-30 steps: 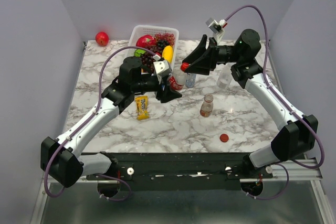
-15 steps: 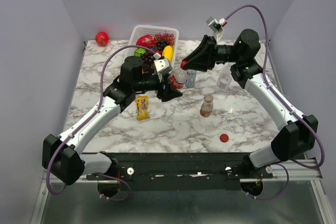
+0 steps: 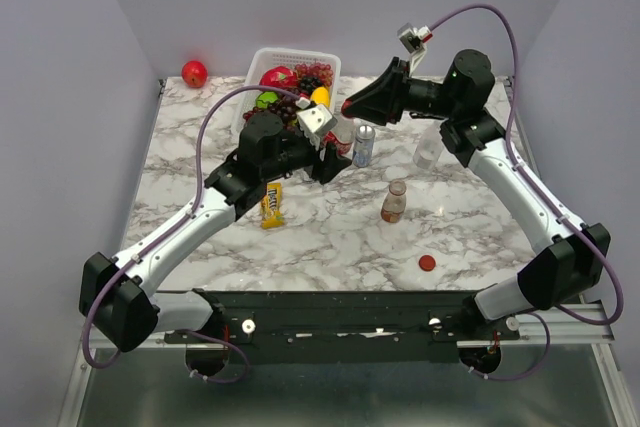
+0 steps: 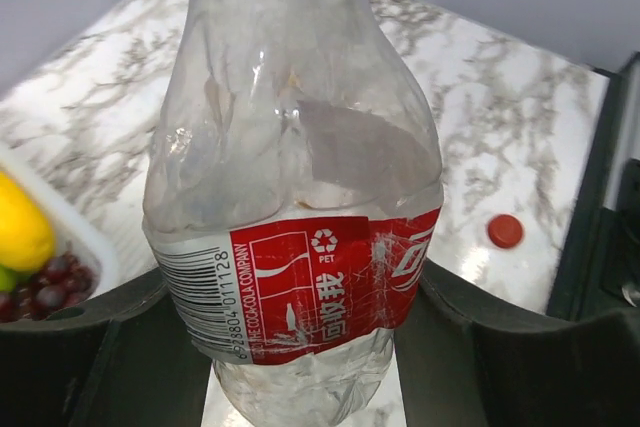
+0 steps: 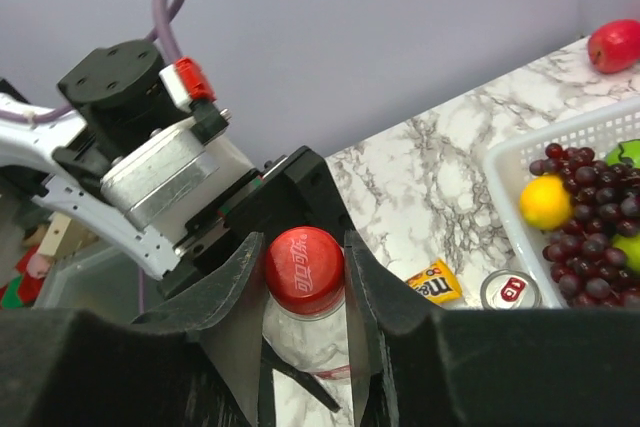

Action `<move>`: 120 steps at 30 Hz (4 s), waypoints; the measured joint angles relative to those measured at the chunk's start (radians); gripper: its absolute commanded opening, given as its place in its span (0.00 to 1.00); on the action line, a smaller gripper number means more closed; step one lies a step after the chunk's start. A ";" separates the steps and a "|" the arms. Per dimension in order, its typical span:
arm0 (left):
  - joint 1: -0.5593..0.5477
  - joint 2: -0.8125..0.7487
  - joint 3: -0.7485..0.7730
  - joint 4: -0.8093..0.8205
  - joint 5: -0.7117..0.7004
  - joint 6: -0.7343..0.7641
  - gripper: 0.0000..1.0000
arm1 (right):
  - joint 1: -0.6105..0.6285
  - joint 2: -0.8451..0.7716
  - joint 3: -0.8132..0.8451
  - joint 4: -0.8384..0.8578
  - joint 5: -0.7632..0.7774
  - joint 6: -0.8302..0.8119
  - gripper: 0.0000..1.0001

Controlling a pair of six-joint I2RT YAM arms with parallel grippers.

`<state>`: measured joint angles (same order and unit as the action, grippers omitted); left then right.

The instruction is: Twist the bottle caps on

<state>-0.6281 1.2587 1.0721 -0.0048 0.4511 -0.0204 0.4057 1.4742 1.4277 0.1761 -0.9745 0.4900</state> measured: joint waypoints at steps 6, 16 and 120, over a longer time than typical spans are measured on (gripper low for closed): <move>-0.074 -0.006 0.000 0.026 -0.257 0.029 0.00 | 0.012 -0.002 0.031 -0.045 0.069 -0.032 0.15; -0.136 -0.002 0.000 0.032 -0.544 0.082 0.00 | 0.033 0.000 0.046 -0.084 0.148 -0.064 0.14; 0.128 -0.334 -0.377 -0.115 -0.084 0.206 0.99 | 0.031 -0.208 -0.359 -0.653 0.579 -0.960 0.84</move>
<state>-0.4999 0.9249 0.6949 -0.1196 0.3668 0.1856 0.4366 1.2659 1.0687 -0.4774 -0.3958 -0.4702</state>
